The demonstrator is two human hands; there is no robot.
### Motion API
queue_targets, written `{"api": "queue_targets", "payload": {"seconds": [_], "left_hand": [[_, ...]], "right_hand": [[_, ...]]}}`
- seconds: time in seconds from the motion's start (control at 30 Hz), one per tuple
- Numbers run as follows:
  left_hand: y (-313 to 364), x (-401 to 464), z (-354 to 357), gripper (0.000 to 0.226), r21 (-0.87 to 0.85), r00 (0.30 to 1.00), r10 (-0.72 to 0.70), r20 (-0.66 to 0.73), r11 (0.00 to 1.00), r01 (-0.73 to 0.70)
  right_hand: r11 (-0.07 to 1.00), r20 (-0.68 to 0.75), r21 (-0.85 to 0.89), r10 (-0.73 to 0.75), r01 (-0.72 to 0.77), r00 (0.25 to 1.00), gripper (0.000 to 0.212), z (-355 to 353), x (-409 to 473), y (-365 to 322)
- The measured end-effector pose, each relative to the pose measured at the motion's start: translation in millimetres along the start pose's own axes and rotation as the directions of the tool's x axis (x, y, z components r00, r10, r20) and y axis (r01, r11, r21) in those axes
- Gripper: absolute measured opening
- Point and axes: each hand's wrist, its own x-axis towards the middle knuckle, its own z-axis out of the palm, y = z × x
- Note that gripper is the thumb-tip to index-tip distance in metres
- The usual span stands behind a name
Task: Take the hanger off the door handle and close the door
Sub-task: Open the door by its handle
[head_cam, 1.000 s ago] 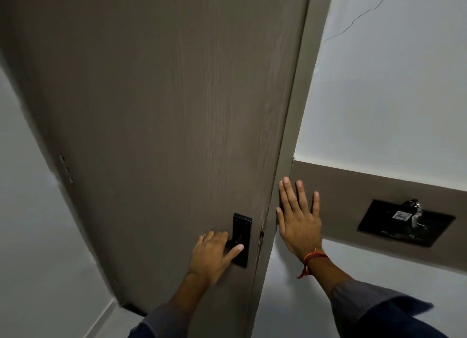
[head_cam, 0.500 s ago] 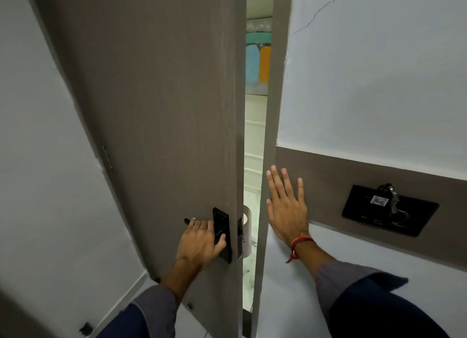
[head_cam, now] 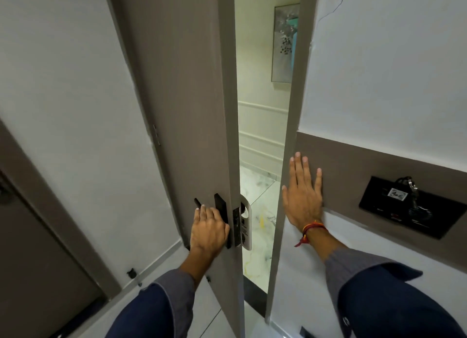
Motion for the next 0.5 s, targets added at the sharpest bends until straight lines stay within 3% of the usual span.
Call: {"api": "queue_targets", "payload": {"seconds": [0.5], "left_hand": [[-36,-53,-9,0.060,-0.088,0.989,-0.142,0.035,0.986,0.144]], "right_hand": [[0.997,0.015,0.057,-0.059,0.058,0.998,0.085,9,-10,13]]}}
